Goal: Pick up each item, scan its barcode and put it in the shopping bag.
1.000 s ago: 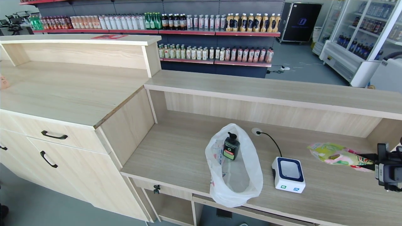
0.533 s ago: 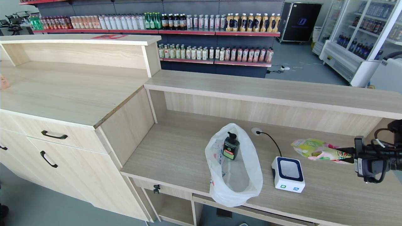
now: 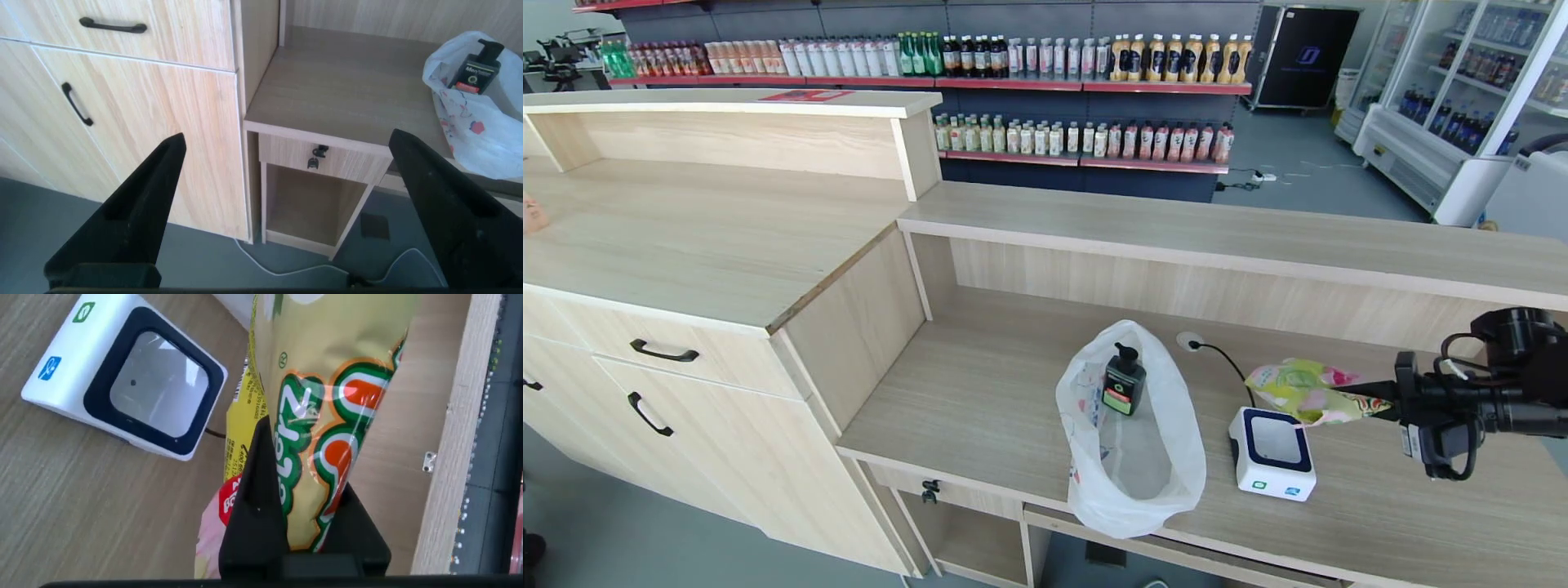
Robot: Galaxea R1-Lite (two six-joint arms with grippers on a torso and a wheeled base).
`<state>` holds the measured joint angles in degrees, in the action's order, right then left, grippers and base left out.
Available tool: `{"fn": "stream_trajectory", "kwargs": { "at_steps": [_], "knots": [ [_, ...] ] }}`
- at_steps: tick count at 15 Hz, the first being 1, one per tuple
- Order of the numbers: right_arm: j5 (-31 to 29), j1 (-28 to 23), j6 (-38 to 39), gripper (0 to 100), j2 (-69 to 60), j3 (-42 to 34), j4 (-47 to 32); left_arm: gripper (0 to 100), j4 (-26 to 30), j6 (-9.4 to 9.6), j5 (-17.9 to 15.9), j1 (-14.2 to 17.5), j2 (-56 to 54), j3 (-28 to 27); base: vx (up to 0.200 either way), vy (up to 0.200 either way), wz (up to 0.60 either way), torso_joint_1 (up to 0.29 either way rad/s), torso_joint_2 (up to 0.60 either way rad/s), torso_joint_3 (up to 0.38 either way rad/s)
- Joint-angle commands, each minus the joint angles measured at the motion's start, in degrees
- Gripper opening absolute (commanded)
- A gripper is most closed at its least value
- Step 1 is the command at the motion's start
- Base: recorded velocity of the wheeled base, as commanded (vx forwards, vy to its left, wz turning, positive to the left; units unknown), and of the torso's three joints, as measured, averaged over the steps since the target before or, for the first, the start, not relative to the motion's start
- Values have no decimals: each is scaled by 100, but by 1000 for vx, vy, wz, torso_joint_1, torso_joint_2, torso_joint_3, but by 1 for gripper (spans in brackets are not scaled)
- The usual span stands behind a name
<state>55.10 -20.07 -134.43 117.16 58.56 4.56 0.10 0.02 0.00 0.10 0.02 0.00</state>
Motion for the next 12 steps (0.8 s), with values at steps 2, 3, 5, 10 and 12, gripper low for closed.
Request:
{"fn": "stream_trajectory", "kwargs": {
  "at_steps": [2,3,5,10,12],
  "knots": [
    [1,11,-93,0,369,59,282,100,-1,6,0,-1,-2,0,0,0,0,0,0,0],
    [1,20,-93,0,448,85,361,100,-1,-2,0,-1,-2,0,0,0,0,0,0,0],
    [1,29,-93,0,667,261,599,100,-1,-2,0,-1,-2,0,0,0,0,0,0,0],
    [-8,143,-137,0,922,296,651,100,-1,6,0,-1,-2,0,0,0,0,0,0,0],
    [-8,284,-119,0,1045,428,651,100,8,-2,0,-1,-2,0,0,0,0,0,0,0]
  ]
}}
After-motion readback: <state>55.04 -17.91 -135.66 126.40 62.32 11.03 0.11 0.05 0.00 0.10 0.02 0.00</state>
